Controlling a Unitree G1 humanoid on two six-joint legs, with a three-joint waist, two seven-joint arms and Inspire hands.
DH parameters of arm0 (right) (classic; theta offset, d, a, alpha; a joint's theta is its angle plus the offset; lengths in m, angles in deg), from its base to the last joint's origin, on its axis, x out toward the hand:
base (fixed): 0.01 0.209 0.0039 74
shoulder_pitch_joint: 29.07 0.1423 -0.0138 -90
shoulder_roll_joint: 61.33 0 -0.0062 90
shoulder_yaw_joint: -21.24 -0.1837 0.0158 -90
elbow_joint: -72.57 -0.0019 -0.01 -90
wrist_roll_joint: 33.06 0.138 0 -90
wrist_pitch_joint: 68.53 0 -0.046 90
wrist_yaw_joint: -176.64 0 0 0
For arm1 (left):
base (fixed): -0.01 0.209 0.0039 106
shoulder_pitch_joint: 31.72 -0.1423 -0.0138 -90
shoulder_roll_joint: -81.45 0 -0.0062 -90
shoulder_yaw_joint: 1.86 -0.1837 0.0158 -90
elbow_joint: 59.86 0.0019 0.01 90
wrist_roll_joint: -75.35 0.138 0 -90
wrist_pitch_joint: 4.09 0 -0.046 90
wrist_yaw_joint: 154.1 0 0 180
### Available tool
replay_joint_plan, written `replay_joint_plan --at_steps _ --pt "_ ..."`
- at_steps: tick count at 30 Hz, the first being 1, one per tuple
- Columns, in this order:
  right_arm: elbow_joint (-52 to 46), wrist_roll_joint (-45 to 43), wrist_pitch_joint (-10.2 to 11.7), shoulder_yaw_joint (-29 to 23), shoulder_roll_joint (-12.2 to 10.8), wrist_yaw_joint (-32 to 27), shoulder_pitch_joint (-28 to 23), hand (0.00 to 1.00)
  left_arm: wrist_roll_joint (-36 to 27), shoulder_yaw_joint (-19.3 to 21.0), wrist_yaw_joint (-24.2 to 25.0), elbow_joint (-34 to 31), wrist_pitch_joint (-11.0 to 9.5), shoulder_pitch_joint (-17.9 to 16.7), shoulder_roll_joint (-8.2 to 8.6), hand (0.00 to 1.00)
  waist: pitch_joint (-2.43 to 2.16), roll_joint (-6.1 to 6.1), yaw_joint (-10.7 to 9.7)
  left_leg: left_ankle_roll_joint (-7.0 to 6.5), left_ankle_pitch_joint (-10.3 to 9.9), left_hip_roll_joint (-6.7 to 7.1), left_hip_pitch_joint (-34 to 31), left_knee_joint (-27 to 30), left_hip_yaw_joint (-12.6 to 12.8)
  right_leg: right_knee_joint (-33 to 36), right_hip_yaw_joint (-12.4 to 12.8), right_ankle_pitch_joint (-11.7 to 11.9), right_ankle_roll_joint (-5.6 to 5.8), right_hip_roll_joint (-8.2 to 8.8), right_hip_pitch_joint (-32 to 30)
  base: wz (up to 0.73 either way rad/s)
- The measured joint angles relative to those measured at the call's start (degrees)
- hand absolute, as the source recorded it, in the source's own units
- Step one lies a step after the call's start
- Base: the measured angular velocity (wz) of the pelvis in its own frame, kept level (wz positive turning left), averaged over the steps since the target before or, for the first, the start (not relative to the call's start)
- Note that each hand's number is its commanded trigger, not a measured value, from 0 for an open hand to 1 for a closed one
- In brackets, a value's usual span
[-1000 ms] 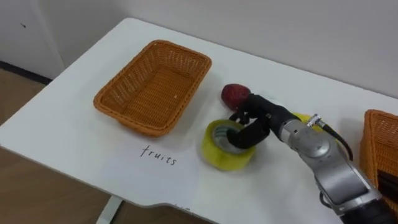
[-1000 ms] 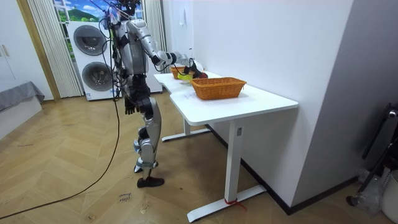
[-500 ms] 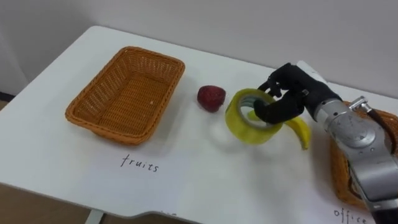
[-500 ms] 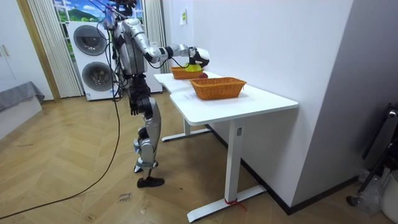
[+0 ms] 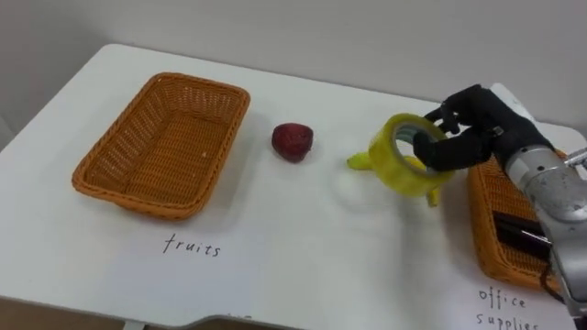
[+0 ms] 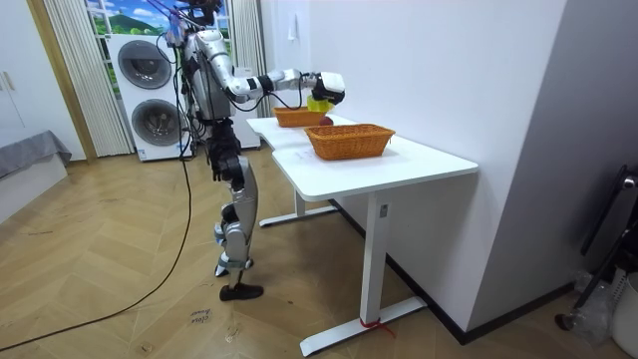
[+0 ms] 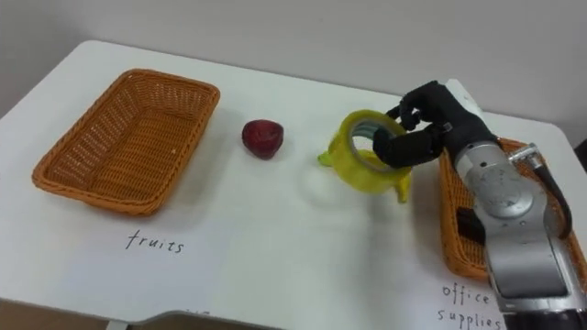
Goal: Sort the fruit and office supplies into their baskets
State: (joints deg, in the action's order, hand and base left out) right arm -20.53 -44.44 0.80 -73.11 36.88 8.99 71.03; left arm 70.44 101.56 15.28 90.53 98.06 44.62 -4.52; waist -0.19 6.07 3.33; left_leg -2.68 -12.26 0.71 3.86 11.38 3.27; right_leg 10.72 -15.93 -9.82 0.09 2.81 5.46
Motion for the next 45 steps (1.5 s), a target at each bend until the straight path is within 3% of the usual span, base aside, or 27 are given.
replay_joint_plan --at_steps 10,20,28,45 --pt "4.72 -0.23 0.1 -5.05 0.37 -1.04 -2.74 1.0 0.01 2.27 0.08 0.51 0.07 -0.68 0.16 0.0 -0.06 -0.41 -0.41 -0.02 0.0 -0.12 0.75 -0.74 1.21 0.1 1.22 -0.01 0.02 -0.04 -0.19 -0.07" --pt "4.8 -0.61 0.16 -8.72 0.37 -1.52 -5.65 1.0 0.11 4.47 0.38 0.46 -0.59 -1.25 0.23 0.0 -0.18 0.23 -2.63 -0.03 -0.02 -0.16 0.82 -0.99 2.19 0.2 2.37 -0.01 0.02 -0.43 -0.49 -0.04" --pt "4.79 -1.69 0.16 -9.12 0.37 -1.58 -6.5 1.0 0.12 4.46 1.29 0.49 -0.85 -1.64 0.28 0.0 -0.18 0.27 -4.02 -0.03 -0.04 -0.34 1.02 -0.94 2.88 0.39 3.16 0.02 -0.01 -0.63 -0.61 -0.04" --pt "4.99 -3.18 0.15 -10.54 0.37 -5.71 -9.43 1.0 0.11 4.48 1.17 0.14 -0.46 -3.03 0.28 0.0 -0.09 0.17 -4.53 -0.16 -0.16 -0.44 1.6 -1.12 4.14 0.82 4.02 0.0 0.03 -0.29 -0.8 -0.03"
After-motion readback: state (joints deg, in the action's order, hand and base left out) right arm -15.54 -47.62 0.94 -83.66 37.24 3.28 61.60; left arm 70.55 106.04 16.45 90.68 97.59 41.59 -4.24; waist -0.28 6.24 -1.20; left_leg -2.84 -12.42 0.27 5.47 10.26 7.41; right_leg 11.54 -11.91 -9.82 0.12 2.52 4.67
